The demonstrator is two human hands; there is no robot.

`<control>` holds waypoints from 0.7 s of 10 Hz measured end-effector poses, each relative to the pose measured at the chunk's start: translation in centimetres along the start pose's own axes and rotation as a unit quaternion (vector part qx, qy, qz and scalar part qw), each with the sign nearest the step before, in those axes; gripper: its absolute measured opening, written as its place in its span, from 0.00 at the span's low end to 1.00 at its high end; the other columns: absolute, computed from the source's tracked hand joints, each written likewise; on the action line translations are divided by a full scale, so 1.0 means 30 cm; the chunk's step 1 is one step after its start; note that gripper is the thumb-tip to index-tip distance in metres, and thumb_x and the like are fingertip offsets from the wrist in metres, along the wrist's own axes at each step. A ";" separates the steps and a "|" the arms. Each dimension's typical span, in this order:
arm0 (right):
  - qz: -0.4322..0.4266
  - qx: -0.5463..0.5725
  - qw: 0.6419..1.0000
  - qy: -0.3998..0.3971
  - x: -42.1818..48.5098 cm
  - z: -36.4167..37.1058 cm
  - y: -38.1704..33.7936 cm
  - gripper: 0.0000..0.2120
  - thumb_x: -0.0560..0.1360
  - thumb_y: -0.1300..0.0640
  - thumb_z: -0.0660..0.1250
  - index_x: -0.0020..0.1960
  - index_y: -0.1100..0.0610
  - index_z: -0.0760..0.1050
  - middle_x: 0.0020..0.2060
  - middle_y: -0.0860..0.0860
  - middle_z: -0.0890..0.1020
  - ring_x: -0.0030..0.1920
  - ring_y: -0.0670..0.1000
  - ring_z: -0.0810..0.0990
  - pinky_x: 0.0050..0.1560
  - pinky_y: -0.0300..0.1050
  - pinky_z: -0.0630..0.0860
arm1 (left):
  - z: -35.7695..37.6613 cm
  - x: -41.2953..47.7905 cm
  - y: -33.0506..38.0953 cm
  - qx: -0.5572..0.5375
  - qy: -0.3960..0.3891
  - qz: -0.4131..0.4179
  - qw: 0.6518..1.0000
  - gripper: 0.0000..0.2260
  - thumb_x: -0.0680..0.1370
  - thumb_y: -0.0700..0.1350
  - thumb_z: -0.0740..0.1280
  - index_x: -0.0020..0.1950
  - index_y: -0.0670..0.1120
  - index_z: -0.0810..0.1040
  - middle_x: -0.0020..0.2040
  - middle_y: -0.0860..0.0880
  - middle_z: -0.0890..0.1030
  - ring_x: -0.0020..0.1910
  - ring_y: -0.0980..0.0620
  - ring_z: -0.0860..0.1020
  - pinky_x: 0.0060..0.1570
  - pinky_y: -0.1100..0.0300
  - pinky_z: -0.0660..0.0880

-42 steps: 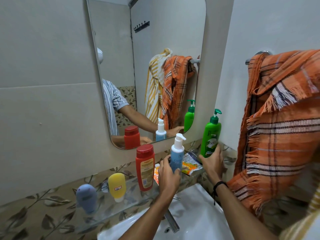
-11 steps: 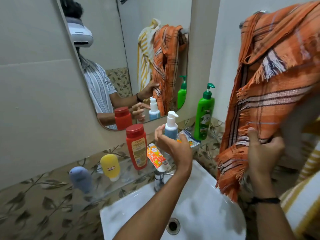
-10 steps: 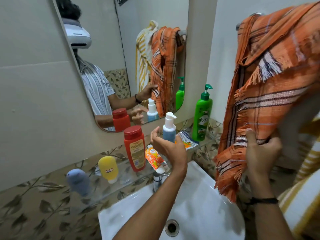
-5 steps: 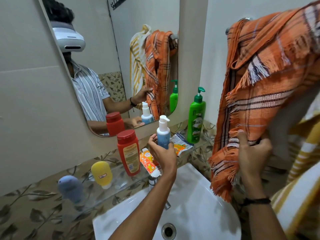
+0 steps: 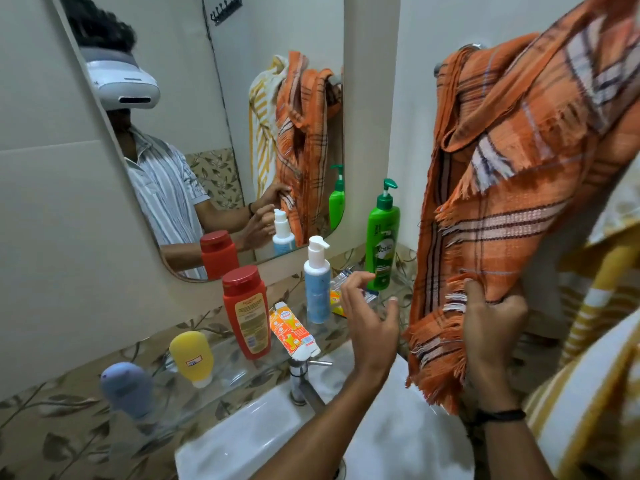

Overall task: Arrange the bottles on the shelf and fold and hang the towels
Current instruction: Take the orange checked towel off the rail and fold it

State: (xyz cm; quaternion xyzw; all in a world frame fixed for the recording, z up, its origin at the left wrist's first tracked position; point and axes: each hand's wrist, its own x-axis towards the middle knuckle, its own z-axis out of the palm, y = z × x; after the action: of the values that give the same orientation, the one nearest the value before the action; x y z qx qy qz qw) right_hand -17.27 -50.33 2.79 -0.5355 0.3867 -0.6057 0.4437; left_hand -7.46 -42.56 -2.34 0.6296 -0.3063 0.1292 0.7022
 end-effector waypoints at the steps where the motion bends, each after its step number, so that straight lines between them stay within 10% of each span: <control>1: 0.012 0.018 1.000 0.008 -0.020 -0.004 0.012 0.10 0.69 0.56 0.73 0.48 0.59 0.82 0.41 0.49 0.85 0.43 0.53 0.84 0.46 0.51 0.80 | 0.081 0.037 0.029 -0.074 -0.140 -0.100 0.982 0.29 0.72 0.53 0.76 0.68 0.55 0.66 0.67 0.52 0.71 0.69 0.53 0.72 0.71 0.50 0.69; 2: -0.016 0.012 1.000 -0.020 -0.022 -0.019 0.041 0.23 0.65 0.49 0.74 0.58 0.57 0.81 0.52 0.50 0.86 0.54 0.51 0.85 0.57 0.52 0.81 | 0.155 0.103 0.064 -0.122 -0.238 -0.166 0.949 0.41 0.69 0.57 0.79 0.75 0.54 0.60 0.72 0.51 0.71 0.71 0.56 0.72 0.72 0.56 0.69; 4: 0.006 0.040 0.992 -0.117 -0.012 -0.089 0.054 0.19 0.71 0.57 0.74 0.62 0.56 0.79 0.53 0.52 0.84 0.55 0.51 0.84 0.58 0.53 0.80 | 0.173 0.140 0.204 -0.166 -0.335 -0.401 0.836 0.09 0.84 0.45 0.60 0.48 0.47 0.78 0.44 0.47 0.83 0.48 0.47 0.80 0.66 0.44 0.74; 5: -0.016 0.044 0.995 -0.088 -0.039 -0.120 0.018 0.15 0.71 0.64 0.69 0.51 0.46 0.77 0.46 0.41 0.81 0.44 0.31 0.79 0.52 0.29 0.75 | 0.131 0.162 0.215 -0.130 -0.117 -0.637 0.750 0.22 0.87 0.38 0.49 0.41 0.45 0.77 0.35 0.48 0.81 0.54 0.42 0.83 0.64 0.49 0.74; 6: -0.021 0.038 0.995 -0.085 -0.076 -0.146 0.013 0.18 0.67 0.61 0.62 0.54 0.54 0.80 0.49 0.45 0.83 0.50 0.42 0.80 0.54 0.29 0.73 | 0.185 0.240 0.275 0.116 0.379 -0.765 0.507 0.06 0.71 0.37 0.77 0.34 0.44 0.86 0.31 0.48 0.85 0.34 0.51 0.86 0.42 0.59 0.81; 7: -0.049 0.022 0.995 -0.080 -0.102 -0.164 0.027 0.22 0.68 0.60 0.63 0.61 0.61 0.80 0.57 0.52 0.84 0.59 0.53 0.80 0.62 0.48 0.75 | 0.067 0.075 0.335 0.168 0.146 -0.580 0.784 0.12 0.64 0.33 0.79 0.29 0.30 0.78 0.26 0.29 0.77 0.30 0.39 0.82 0.42 0.54 0.83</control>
State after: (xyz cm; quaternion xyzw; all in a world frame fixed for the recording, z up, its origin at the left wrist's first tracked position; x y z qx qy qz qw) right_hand -21.96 -47.71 0.46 -0.5906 0.3094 -0.5905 0.4547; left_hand -11.96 -43.22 7.13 0.7705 0.2490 -0.1623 0.5639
